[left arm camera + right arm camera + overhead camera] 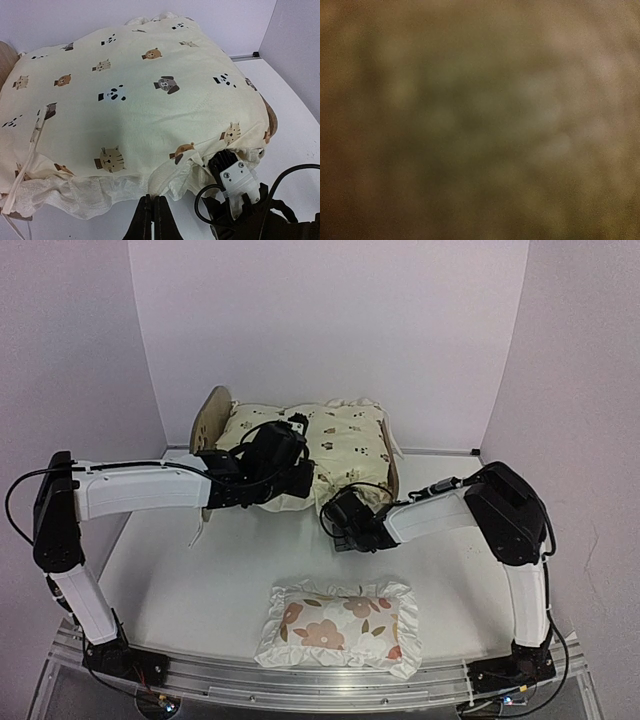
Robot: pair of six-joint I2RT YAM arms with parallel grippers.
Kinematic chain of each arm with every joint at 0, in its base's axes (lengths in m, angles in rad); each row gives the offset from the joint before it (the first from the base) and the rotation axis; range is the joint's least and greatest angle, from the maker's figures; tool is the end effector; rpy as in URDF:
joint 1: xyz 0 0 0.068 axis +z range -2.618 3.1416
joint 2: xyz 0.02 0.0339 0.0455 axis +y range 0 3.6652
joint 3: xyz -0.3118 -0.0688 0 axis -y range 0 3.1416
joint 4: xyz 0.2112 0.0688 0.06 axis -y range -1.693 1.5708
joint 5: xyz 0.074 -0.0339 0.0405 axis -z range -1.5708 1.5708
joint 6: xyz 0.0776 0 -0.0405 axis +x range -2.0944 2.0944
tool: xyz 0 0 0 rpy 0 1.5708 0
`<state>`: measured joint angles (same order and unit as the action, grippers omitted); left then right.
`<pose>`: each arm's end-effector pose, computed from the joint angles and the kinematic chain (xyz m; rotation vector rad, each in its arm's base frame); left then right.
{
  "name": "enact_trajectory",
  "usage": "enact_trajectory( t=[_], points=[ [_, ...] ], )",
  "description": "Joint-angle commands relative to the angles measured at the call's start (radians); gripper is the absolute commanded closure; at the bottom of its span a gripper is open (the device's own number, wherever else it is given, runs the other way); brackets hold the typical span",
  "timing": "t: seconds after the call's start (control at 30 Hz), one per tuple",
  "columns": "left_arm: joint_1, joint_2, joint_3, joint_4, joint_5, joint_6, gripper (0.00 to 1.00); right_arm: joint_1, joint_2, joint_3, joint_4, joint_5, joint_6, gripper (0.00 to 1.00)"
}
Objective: Set up the pet bed
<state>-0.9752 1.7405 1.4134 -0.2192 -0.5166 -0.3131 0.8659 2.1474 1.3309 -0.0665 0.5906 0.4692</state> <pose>0.2633 -0.3202 0.3363 0.3740 2.0147 -0.2562 0.3350 0.3271 0.1551 -0.2035 2.2587 -0.0388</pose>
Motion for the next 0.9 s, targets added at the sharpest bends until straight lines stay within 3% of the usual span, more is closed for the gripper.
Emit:
enact_trajectory(
  t=[0.0,0.17,0.53,0.87],
  points=[
    [0.001,-0.056,-0.020,0.036,0.021,-0.005,0.99,-0.005,0.042,0.022,-0.016,0.019,0.002,0.62],
    [0.001,-0.059,-0.025,0.033,0.024,-0.008,0.99,-0.006,0.042,-0.004,-0.023,0.022,0.046,0.68],
    [0.002,-0.058,-0.019,0.029,0.043,-0.013,0.99,0.003,0.021,-0.078,-0.068,0.031,0.134,0.65],
    [0.001,-0.049,-0.003,0.016,0.062,-0.021,0.99,0.003,-0.018,-0.140,-0.069,0.048,0.166,0.96]
  ],
)
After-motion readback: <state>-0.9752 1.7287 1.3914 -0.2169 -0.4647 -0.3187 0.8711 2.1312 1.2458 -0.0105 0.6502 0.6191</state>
